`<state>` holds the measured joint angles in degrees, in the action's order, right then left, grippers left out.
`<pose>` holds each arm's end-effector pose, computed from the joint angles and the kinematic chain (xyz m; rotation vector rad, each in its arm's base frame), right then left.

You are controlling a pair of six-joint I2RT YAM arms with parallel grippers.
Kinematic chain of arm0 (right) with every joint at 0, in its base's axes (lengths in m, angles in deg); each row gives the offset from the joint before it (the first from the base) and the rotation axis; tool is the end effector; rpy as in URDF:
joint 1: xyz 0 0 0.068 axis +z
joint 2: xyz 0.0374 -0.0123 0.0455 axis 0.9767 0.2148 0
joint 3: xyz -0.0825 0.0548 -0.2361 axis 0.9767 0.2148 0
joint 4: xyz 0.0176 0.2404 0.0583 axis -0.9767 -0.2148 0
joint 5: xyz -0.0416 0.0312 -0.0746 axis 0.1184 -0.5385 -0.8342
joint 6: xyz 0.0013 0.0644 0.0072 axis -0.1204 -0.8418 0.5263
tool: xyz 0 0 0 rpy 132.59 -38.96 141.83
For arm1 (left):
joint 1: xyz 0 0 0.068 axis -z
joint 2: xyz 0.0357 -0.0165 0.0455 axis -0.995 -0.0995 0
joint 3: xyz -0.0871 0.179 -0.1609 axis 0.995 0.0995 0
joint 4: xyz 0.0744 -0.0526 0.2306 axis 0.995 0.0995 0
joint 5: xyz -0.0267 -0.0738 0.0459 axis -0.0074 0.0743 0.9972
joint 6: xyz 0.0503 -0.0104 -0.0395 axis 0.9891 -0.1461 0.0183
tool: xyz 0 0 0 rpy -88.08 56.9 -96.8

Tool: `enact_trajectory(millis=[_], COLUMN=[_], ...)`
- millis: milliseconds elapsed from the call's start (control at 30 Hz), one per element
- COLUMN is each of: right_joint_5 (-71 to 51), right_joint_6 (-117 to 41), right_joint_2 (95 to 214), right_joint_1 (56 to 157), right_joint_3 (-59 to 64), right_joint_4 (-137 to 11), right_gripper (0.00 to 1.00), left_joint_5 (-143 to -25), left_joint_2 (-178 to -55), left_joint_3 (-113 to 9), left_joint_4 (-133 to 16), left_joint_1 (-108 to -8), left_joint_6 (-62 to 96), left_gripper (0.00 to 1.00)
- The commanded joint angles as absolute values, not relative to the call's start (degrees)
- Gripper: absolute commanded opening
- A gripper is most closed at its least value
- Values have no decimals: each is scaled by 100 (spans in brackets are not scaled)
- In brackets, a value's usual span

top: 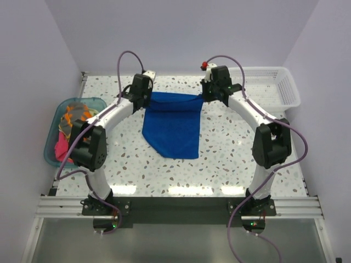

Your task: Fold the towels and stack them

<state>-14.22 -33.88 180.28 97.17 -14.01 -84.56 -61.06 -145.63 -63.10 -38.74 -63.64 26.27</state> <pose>0.4039 0.1465 0.2719 -0.3576 2.2070 0.2740 0.3924 -0.1342 0.2443 0.2138 2.2240 0.0709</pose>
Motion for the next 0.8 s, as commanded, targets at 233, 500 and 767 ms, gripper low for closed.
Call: enact_trajectory(millis=[233, 500, 767], right_joint_5=[-1120, -2280, -2729], right_joint_6=[-3995, -3389, -3380], right_joint_2=[17764, 17024, 17594], right_joint_1=[9745, 11300, 13155], right_joint_3=[-484, -89, -88], right_joint_4=[-9015, -9227, -8656], right_gripper=[50, 71, 43], left_joint_5=[-6600, -6013, -5651], left_joint_2=[-13744, -12023, -10265], left_joint_3=[-5360, -4578, -2910], left_joint_4=[-3640, -2972, -3103], left_joint_1=[-6390, -6495, -6838], left_joint_6=[1470, 1144, 863], left_gripper=[60, 98, 99])
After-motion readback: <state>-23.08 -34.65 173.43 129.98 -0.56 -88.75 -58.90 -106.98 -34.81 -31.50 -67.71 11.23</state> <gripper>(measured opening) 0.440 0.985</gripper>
